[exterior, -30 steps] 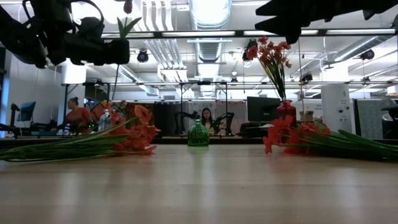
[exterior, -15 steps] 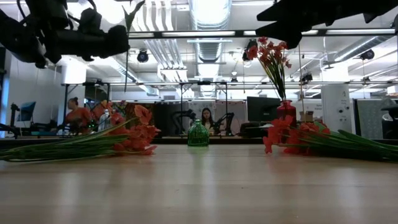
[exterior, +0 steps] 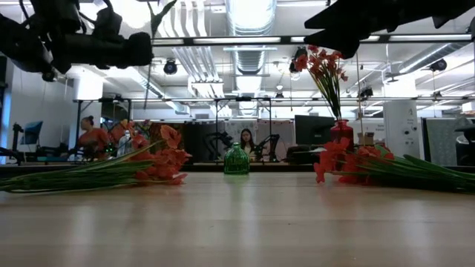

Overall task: Sort flowers into vase by color
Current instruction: Put the left purple tulip into the transparent vase

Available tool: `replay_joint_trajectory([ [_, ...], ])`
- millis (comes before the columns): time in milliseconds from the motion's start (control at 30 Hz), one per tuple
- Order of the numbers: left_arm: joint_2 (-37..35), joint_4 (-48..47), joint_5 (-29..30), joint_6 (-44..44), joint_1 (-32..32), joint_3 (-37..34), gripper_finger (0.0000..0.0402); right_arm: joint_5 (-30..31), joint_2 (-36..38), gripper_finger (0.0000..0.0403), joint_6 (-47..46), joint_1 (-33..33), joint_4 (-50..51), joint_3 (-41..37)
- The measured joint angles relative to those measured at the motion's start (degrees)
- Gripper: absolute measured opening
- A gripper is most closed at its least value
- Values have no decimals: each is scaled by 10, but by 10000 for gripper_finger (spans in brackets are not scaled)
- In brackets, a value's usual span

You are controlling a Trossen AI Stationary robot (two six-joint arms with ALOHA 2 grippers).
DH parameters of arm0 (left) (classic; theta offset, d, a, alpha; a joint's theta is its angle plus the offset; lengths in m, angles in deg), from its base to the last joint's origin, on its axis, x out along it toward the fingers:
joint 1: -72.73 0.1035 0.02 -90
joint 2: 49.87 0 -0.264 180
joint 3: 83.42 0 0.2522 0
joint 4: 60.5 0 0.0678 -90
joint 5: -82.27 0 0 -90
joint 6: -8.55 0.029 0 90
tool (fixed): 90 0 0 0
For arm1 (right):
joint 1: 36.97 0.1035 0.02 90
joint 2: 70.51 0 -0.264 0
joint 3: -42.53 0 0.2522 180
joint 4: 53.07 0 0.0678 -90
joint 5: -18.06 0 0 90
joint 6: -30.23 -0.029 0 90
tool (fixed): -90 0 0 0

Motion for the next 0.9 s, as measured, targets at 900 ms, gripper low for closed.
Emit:
replay_joint_trajectory([
  [900, 68, -11, 22, -95, 138, -7, 0, 0, -47, 233, -23, 0, -10, 0],
])
